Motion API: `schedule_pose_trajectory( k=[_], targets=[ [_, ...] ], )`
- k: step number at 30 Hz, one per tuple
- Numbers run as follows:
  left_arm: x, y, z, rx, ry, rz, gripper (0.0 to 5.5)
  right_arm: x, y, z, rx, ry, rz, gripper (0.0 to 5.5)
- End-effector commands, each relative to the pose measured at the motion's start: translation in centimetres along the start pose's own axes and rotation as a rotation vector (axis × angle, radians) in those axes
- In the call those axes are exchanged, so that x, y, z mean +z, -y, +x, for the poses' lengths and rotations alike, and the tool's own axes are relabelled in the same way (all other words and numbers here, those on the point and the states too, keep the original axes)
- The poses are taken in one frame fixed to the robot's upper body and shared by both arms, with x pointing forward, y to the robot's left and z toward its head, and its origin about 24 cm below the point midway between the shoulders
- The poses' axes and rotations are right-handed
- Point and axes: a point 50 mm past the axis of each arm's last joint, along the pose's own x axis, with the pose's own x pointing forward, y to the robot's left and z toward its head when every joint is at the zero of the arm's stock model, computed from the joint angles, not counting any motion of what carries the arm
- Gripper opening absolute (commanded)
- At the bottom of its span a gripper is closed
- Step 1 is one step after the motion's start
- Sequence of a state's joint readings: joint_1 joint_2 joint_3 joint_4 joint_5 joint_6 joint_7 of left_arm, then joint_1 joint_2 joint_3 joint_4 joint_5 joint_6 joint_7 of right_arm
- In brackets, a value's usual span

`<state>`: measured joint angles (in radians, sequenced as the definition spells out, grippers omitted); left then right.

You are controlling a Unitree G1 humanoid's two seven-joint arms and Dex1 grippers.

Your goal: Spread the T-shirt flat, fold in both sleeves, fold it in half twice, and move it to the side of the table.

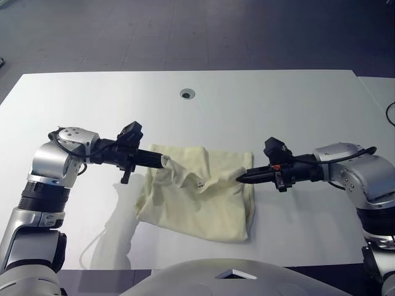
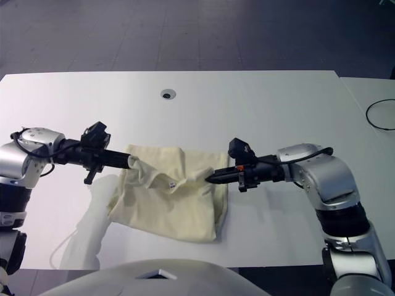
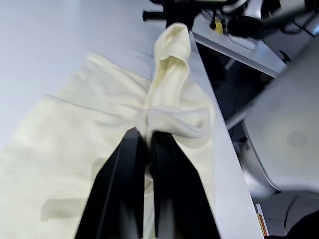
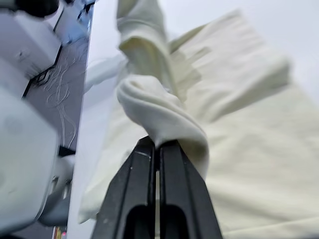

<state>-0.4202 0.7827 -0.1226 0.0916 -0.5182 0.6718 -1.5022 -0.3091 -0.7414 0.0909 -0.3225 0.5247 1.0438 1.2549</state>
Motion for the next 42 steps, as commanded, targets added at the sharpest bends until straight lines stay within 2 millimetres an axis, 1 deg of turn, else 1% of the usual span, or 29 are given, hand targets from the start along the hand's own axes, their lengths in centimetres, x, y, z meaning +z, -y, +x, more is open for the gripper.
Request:
schedule_pose_trajectory(
  k=[1, 4, 9, 11, 14, 17, 21, 23, 24, 25, 28, 31, 33, 34, 36, 38, 41, 42],
  targets=[
    [-0.3, -1.1, -0.4, 0.085, 0.028, -0.094, 0.03, -0.5, 1.6, 0.1, -0.063, 0.033, 0.084, 0.00],
    [-1.3, -1.7, -0.6, 0.136, 0.021, -0.140, 0.03, -1.5, 2.9, 0.4, -0.110, 0.039, 0.137, 0.00],
    [-2.2, -2.8, -1.1, 0.204, 0.041, -0.198, 0.03, -3.0, 5.2, 0.6, -0.201, 0.047, 0.215, 0.00],
    [-2.3, -3.1, -1.1, 0.220, 0.055, -0.212, 0.03, -3.4, 5.9, 0.6, -0.224, 0.051, 0.233, 0.00],
    [-1.9, -3.6, -0.7, 0.239, 0.091, -0.231, 0.03, -3.7, 6.4, 0.5, -0.239, 0.059, 0.247, 0.00],
    [-1.5, -4.2, -0.3, 0.265, 0.136, -0.265, 0.03, -3.3, 6.8, 0.7, -0.246, 0.085, 0.251, 0.00],
    [-1.5, -4.6, -0.5, 0.300, 0.185, -0.302, 0.03, -1.2, 7.3, 1.0, -0.236, 0.175, 0.232, 0.00],
    [-1.9, -4.8, -0.7, 0.342, 0.165, -0.309, 0.03, -0.6, 7.9, 1.1, -0.279, 0.193, 0.223, 0.00],
    [-2.2, -5.0, -0.8, 0.370, 0.150, -0.314, 0.03, -0.5, 8.4, 1.1, -0.319, 0.195, 0.232, 0.25],
    [-2.6, -5.4, -0.9, 0.415, 0.133, -0.336, 0.40, -0.6, 8.8, 1.1, -0.366, 0.195, 0.239, 0.38],
    [-3.3, -6.5, -1.0, 0.537, 0.122, -0.353, 0.83, -0.8, 9.5, 1.2, -0.444, 0.210, 0.235, 0.81],
    [-2.5, -6.7, -0.7, 0.532, 0.211, -0.354, 1.31, -0.4, 9.4, 1.3, -0.497, 0.238, 0.174, 1.26],
    [-2.0, -7.0, -0.7, 0.563, 0.248, -0.343, 1.63, 0.2, 9.5, 1.2, -0.563, 0.276, 0.129, 1.58],
    [-1.9, -7.1, -0.8, 0.582, 0.259, -0.342, 1.79, 0.5, 9.5, 1.3, -0.588, 0.278, 0.086, 1.74],
    [-1.7, -7.1, -1.3, 0.630, 0.281, -0.324, 2.14, 1.1, 9.3, 1.7, -0.615, 0.238, -0.070, 2.07],
    [-1.5, -6.3, -1.5, 0.639, 0.277, -0.282, 2.48, 1.9, 9.0, 2.6, -0.596, 0.199, -0.200, 2.40],
    [-2.0, -3.5, -1.0, 0.634, 0.148, -0.115, 3.00, 3.2, 9.8, 4.5, -0.581, 0.107, -0.385, 2.90],
    [-2.1, -2.6, -0.7, 0.631, 0.107, -0.070, 3.21, 3.4, 10.1, 5.0, -0.577, 0.084, -0.420, 3.10]
  ],
)
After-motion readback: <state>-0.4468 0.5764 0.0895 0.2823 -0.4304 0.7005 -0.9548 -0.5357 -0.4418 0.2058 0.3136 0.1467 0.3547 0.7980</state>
